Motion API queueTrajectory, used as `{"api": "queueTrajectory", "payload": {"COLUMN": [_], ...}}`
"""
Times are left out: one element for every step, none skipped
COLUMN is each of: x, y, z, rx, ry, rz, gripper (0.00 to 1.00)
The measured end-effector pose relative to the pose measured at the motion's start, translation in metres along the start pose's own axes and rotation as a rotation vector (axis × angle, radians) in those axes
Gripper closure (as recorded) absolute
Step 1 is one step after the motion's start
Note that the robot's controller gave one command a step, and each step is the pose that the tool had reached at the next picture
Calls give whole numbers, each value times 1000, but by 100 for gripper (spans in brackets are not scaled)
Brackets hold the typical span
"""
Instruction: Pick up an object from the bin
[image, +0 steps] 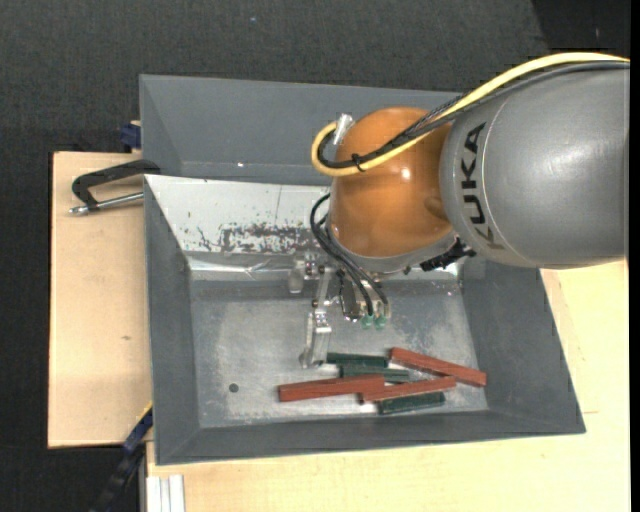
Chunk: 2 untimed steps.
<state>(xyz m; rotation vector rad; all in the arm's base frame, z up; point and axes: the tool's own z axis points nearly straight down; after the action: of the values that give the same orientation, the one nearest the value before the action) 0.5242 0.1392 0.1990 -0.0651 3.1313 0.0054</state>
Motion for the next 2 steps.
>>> {"api": "queueTrajectory", "payload": {"x": [9,14], "y": [-17,-22], "z": [63,104], "rx": [2,3], "ry": [5,14], "rz": [-42,-53], "gripper": [0,0]}}
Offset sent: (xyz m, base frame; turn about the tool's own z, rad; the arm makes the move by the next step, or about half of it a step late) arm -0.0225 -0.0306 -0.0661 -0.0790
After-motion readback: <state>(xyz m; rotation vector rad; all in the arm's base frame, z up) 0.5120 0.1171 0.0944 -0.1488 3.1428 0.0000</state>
